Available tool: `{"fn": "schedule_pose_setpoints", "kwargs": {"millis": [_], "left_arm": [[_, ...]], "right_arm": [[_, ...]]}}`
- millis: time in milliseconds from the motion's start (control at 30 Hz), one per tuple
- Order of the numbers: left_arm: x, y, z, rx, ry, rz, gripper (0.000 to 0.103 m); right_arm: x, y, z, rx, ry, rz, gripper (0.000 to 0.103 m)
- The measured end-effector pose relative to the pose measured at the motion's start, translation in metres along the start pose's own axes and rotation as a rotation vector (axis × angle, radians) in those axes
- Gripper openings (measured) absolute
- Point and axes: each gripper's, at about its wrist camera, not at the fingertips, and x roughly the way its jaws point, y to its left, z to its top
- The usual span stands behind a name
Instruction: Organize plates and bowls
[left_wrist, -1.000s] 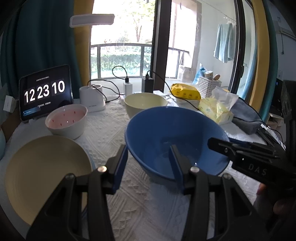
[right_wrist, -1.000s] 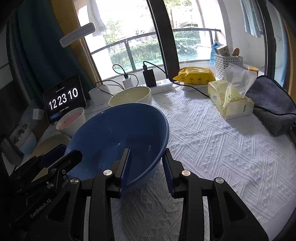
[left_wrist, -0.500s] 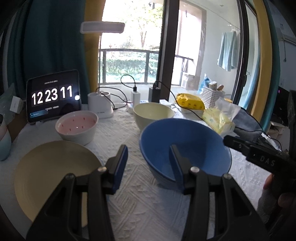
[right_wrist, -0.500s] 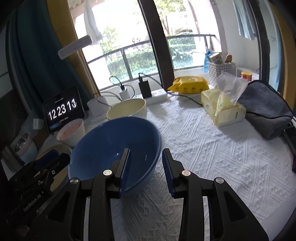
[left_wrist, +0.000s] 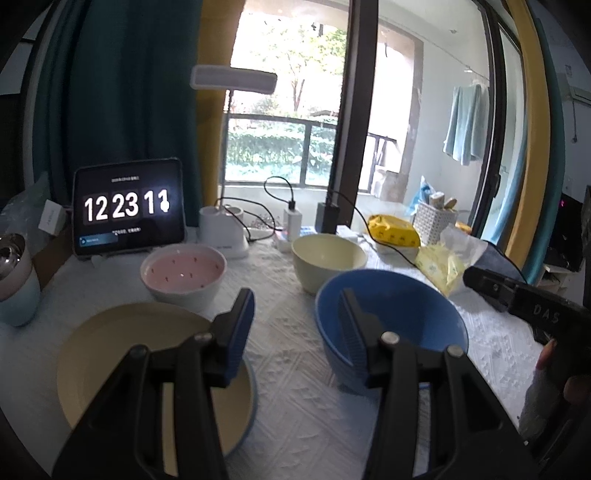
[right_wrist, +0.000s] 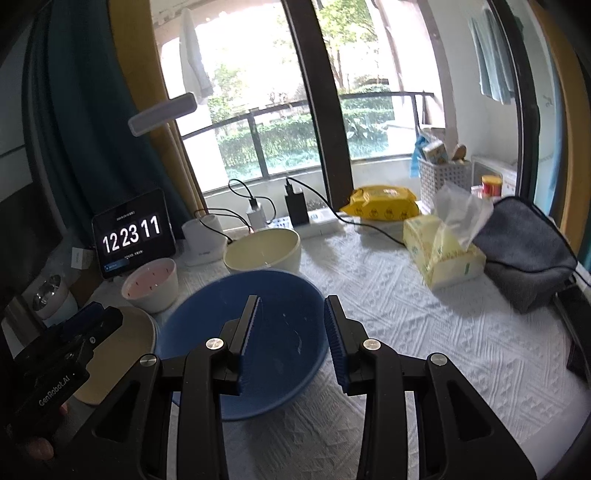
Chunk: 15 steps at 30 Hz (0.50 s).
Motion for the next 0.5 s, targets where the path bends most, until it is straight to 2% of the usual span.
{"fn": "schedule_pose_setpoints", "kwargs": {"millis": [500], "left_arm": [[-0.008, 0.031, 0.017, -0.009, -0.047, 0.048, 0.05]], "right_arm": [[0.004, 0.044, 0.022, -0.079, -0.025, 0.071, 0.037]]}}
